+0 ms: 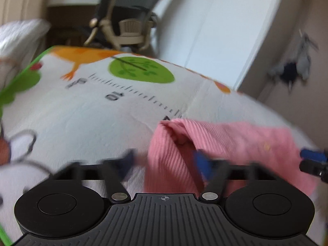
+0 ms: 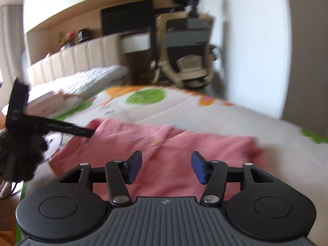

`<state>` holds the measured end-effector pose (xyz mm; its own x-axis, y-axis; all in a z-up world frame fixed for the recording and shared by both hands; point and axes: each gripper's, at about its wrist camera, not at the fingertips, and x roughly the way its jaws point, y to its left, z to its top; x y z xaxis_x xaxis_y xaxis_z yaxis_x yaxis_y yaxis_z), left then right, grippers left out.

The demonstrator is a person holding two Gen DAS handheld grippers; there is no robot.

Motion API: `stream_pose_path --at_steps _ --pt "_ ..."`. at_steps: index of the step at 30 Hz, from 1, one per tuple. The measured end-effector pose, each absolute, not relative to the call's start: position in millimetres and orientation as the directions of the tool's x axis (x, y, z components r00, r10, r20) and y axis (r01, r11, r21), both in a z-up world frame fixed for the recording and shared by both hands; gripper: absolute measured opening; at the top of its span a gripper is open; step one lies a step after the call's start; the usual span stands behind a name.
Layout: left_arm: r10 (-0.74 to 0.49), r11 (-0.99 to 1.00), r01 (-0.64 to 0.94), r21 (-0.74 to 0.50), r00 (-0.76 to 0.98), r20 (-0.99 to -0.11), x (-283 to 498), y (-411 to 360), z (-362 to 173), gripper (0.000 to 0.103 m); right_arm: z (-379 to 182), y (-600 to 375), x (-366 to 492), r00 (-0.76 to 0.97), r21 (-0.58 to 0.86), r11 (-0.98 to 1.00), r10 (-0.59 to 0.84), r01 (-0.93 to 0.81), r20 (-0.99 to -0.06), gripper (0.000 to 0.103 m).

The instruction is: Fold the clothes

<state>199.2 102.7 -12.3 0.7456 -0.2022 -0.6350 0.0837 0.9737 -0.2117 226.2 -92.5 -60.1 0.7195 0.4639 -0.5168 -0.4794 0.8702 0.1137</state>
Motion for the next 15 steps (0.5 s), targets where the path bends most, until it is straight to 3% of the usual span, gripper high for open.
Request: stream_pose_path --at_steps 1,2,3,4,6,9,12,15 --pt "-0.160 0.986 0.092 -0.138 0.752 -0.640 199 100 -12 0.029 -69 -85 230 0.704 0.106 0.867 0.461 -0.487 -0.540 0.059" --pt "-0.117 0.993 0.091 -0.074 0.763 -0.635 196 101 -12 0.029 -78 -81 233 0.697 0.094 0.868 0.452 -0.487 -0.557 0.060" --pt "-0.071 0.997 0.077 -0.017 0.774 -0.629 193 106 -12 0.033 -86 -78 234 0.694 0.082 0.870 0.442 -0.487 -0.568 0.061" --pt "-0.065 0.997 0.068 -0.019 0.776 -0.628 189 115 -10 0.049 -93 -76 236 0.691 0.069 0.871 0.432 -0.486 -0.580 0.062" --pt "-0.055 0.998 0.050 -0.025 0.779 -0.625 182 131 -7 0.055 -94 -74 236 0.689 0.062 0.868 0.432 -0.492 -0.582 0.064" --pt "-0.164 0.984 0.088 -0.154 0.783 -0.600 166 140 2 0.054 -96 -70 232 0.694 0.034 0.865 0.424 -0.500 -0.583 0.068" --pt "-0.298 0.943 0.135 -0.305 0.750 -0.590 149 140 0 0.068 -96 -69 231 0.695 0.027 0.864 0.423 -0.503 -0.582 0.069" --pt "-0.362 0.913 0.140 -0.384 0.710 -0.603 137 133 -9 0.061 -96 -72 230 0.691 0.037 0.861 0.432 -0.507 -0.580 0.073"
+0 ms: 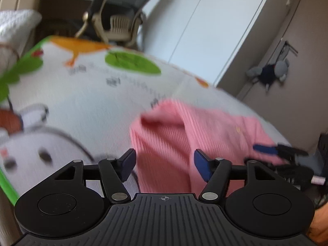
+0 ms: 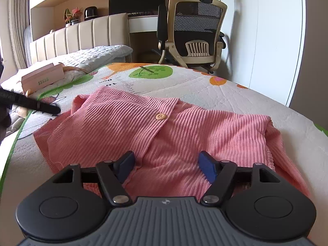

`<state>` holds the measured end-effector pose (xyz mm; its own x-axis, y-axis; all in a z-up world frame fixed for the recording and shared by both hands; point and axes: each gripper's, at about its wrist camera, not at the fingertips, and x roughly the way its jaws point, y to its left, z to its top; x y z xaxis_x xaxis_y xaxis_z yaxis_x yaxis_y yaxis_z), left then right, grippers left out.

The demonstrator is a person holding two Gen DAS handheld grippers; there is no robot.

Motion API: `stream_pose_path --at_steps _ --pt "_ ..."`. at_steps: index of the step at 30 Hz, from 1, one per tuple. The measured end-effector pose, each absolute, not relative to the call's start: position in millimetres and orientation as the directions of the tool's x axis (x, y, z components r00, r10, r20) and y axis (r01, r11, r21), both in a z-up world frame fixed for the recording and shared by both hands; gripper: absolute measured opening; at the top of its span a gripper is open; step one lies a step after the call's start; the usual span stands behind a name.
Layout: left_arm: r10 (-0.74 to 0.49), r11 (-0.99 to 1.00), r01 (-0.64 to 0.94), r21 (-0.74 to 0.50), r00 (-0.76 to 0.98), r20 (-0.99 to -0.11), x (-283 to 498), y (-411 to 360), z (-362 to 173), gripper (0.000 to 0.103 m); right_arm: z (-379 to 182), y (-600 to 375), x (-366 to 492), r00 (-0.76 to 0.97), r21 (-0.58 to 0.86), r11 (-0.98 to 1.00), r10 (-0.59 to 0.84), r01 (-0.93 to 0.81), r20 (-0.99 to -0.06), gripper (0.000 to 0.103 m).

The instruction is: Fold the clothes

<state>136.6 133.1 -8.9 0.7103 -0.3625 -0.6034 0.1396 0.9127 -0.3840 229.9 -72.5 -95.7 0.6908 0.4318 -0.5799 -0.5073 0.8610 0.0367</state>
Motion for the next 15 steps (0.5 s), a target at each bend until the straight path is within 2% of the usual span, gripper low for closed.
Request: stream_pose_path --at_steps 2,3,4,5,7,9,11,15 --pt "-0.320 0.937 0.141 -0.321 0.719 -0.617 132 120 -14 0.050 -95 -73 229 0.688 0.035 0.858 0.435 -0.513 -0.580 0.077" --pt "-0.292 0.949 0.144 -0.279 0.733 -0.614 129 113 -14 0.035 -94 -72 227 0.695 0.028 0.859 0.432 -0.511 -0.575 0.078" --pt "-0.296 0.947 0.138 -0.291 0.731 -0.614 131 111 -14 0.013 -93 -72 224 0.705 0.019 0.863 0.425 -0.505 -0.568 0.078" --pt "-0.323 0.932 0.135 -0.335 0.725 -0.608 132 112 -13 0.009 -92 -72 221 0.715 0.009 0.866 0.418 -0.500 -0.561 0.079" --pt "-0.358 0.909 0.133 -0.396 0.735 -0.575 133 114 -5 0.009 -83 -66 209 0.705 0.004 0.840 0.459 -0.543 -0.541 0.081" --pt "-0.391 0.884 0.138 -0.446 0.742 -0.545 135 116 5 0.008 -73 -56 193 0.682 -0.004 0.797 0.516 -0.605 -0.518 0.096" --pt "-0.432 0.850 0.144 -0.507 0.742 -0.512 139 117 14 0.007 -65 -33 176 0.658 -0.053 0.739 0.561 -0.671 -0.502 0.102" --pt "-0.495 0.787 0.153 -0.598 0.735 -0.464 144 116 24 0.006 -65 25 156 0.633 -0.207 0.632 0.580 -0.747 -0.512 0.102"
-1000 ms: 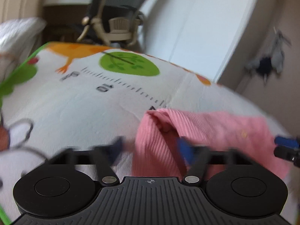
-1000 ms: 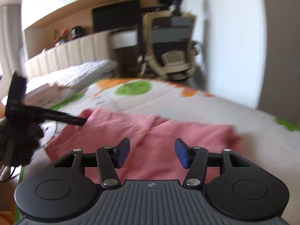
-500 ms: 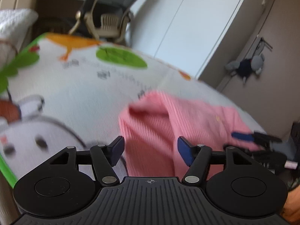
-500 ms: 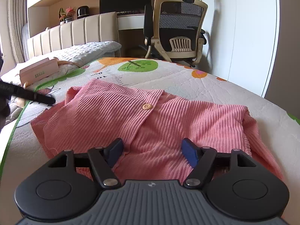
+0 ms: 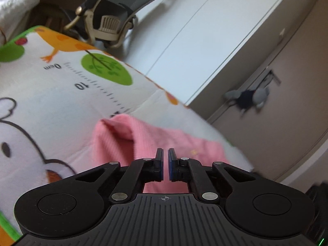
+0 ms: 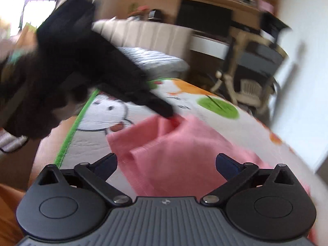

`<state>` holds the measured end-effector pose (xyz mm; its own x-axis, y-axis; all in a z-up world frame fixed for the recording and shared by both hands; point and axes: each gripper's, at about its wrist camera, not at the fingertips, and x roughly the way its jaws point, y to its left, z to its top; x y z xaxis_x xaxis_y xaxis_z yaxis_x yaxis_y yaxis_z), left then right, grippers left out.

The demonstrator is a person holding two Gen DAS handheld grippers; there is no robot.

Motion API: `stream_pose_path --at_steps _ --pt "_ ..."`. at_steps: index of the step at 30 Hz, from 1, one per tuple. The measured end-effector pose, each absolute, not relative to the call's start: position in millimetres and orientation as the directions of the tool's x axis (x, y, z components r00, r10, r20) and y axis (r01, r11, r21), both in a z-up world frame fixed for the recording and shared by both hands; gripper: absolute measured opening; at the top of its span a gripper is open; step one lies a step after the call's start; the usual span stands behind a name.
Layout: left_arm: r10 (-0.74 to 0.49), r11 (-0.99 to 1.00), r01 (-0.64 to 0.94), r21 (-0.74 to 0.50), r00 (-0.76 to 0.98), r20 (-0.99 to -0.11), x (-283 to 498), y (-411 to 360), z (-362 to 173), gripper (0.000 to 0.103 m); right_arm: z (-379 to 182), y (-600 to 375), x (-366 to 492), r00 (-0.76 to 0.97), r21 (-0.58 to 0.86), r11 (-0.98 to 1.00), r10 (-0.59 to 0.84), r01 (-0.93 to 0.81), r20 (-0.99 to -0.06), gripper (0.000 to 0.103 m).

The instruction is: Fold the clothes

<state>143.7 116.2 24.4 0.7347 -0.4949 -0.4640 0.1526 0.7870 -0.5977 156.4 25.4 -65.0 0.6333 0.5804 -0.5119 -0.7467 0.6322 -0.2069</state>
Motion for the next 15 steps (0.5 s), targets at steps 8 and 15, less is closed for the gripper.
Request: stream_pose_path --at_steps 8,15 --pt "-0.372 0.856 0.069 -0.512 0.770 -0.519 134 133 29 0.031 -83 67 159 0.630 -0.319 0.563 0.535 -0.763 -0.563 0.102" --pt "-0.258 0.934 0.028 -0.355 0.742 -0.619 134 121 -14 0.063 -73 35 158 0.632 -0.238 0.629 0.531 -0.740 -0.565 0.102"
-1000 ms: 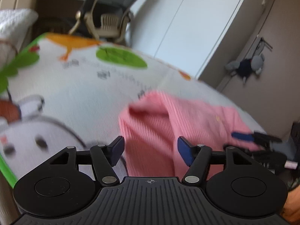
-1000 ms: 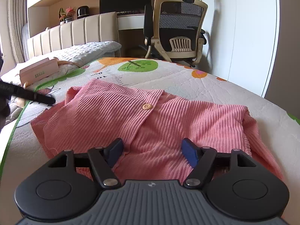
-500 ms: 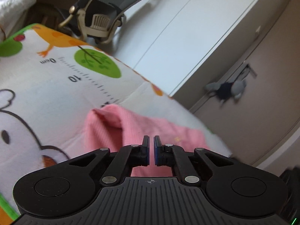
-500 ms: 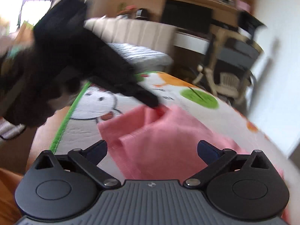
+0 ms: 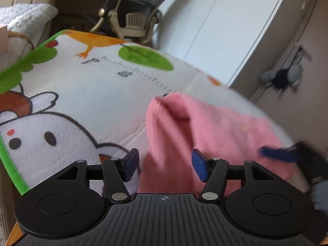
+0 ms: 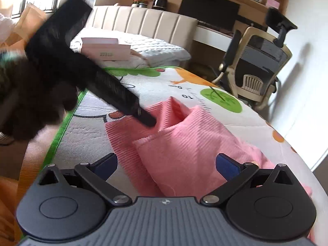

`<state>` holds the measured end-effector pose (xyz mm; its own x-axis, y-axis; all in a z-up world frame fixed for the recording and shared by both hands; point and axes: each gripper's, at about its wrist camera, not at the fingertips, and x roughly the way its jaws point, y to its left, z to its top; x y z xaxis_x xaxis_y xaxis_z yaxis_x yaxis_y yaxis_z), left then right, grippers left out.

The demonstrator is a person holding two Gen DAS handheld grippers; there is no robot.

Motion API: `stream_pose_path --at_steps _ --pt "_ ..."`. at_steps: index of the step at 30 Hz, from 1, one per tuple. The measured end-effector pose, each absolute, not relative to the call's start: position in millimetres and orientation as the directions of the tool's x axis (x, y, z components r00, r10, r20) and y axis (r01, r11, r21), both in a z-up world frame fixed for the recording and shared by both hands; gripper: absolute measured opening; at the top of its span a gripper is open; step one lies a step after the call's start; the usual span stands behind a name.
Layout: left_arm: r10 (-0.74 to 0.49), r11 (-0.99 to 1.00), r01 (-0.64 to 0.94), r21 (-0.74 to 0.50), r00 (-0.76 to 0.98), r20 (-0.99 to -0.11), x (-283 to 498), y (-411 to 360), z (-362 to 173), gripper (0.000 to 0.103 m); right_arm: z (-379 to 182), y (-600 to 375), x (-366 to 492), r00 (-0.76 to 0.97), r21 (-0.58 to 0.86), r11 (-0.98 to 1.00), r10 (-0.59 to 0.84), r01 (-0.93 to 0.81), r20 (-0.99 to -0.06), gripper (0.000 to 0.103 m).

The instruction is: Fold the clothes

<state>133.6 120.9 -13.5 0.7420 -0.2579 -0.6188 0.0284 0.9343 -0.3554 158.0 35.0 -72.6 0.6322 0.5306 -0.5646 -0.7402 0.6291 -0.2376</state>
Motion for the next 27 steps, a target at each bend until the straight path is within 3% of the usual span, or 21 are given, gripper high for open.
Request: stream_pose_path --at_steps 2,3,4,9,14,16,17,18,20,21,22,27 --pt "-0.251 0.940 0.043 -0.337 0.757 -0.603 136 114 -14 0.059 -72 35 155 0.639 -0.250 0.628 0.525 -0.737 -0.562 0.102" --pt "-0.262 0.938 0.052 -0.342 0.752 -0.605 138 112 -13 0.038 -72 37 153 0.638 -0.256 0.622 0.529 -0.740 -0.560 0.102" --pt "-0.274 0.936 0.062 -0.347 0.746 -0.607 140 110 -13 0.006 -72 41 151 0.635 -0.262 0.612 0.535 -0.746 -0.557 0.102" --pt "-0.462 0.760 0.024 -0.650 0.723 -0.513 145 135 -3 0.006 -75 66 144 0.638 -0.323 0.564 0.554 -0.760 -0.535 0.102" --pt "-0.492 0.717 0.025 -0.696 0.725 -0.482 151 133 7 0.006 -95 102 164 0.692 -0.444 0.536 0.486 -0.718 -0.534 0.102" --pt "-0.495 0.713 0.023 -0.700 0.724 -0.480 153 132 9 0.005 -101 111 174 0.722 -0.485 0.538 0.461 -0.690 -0.516 0.096" --pt "-0.497 0.711 0.023 -0.703 0.723 -0.480 154 131 11 0.005 -102 112 178 0.734 -0.493 0.546 0.453 -0.677 -0.506 0.075" --pt "-0.495 0.714 0.037 -0.699 0.734 -0.466 154 130 16 0.007 -102 112 182 0.746 -0.498 0.558 0.444 -0.664 -0.497 0.048" --pt "-0.489 0.720 0.066 -0.691 0.754 -0.438 152 127 28 0.020 -96 104 189 0.747 -0.468 0.588 0.446 -0.659 -0.493 0.029" --pt "-0.488 0.712 0.090 -0.696 0.776 -0.399 149 129 38 0.039 -91 96 192 0.744 -0.444 0.604 0.455 -0.662 -0.490 0.018" --pt "-0.486 0.705 0.114 -0.700 0.797 -0.359 147 130 49 0.056 -85 88 194 0.743 -0.421 0.621 0.462 -0.661 -0.485 0.016" --pt "-0.445 0.735 0.210 -0.644 0.867 -0.225 135 125 93 0.083 -38 15 201 0.829 -0.303 0.784 0.440 -0.542 -0.345 0.013"
